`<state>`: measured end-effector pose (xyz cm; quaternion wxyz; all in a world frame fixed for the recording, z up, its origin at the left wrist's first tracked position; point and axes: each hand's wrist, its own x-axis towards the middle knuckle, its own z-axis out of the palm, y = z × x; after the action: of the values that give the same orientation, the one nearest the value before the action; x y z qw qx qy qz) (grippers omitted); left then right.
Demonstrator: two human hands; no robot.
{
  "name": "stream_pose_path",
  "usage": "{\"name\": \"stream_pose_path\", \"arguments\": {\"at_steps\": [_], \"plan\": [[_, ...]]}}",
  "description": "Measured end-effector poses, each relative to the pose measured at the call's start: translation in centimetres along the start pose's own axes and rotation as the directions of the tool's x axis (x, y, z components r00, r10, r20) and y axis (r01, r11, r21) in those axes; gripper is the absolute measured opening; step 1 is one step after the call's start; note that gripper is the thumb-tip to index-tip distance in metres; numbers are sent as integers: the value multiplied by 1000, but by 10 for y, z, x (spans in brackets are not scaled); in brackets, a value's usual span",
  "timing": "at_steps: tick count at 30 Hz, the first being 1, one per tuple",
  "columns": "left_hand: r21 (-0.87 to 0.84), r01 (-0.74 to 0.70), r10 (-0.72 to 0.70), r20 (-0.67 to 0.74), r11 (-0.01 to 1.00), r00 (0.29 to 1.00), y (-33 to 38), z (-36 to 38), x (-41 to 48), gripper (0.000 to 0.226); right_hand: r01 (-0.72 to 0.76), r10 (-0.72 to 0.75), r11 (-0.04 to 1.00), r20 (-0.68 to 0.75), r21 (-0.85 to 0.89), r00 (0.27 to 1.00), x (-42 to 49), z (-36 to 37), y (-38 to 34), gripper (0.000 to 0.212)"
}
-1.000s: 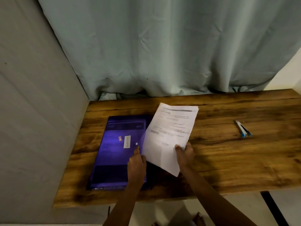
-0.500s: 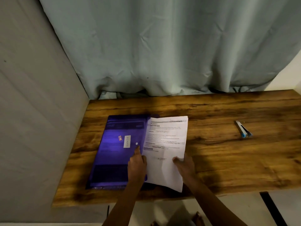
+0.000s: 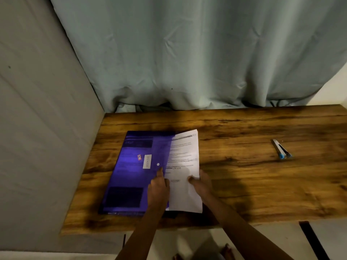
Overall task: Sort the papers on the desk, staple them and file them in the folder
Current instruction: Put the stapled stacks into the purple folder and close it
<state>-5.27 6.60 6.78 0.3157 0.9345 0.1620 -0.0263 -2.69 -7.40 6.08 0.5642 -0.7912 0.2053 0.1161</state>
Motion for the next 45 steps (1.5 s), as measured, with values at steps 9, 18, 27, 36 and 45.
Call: {"name": "stream_pose_path", "arguments": {"at_steps": [9,18,27,36,45], "plan": [[75,-34,33,18,997,999,-2,-3,3,51,167,-172,963,-6,-210,985,-2,36,-26,33],[67,-43,38,81,997,996,-1,-6,4,48,63,-56,987,47,-147,997,12,58,-32,34],[60,-41,36,88,997,995,-4,-3,7,42,67,-64,996,61,-54,996,23,67,-28,24],[440,-117,134,-8,891,991,1,-2,8,69,94,-97,994,83,48,992,12,68,-23,32],[376,-105,92,52,921,994,-2,4,12,55,122,-100,982,158,-141,982,17,60,-23,31]]}}
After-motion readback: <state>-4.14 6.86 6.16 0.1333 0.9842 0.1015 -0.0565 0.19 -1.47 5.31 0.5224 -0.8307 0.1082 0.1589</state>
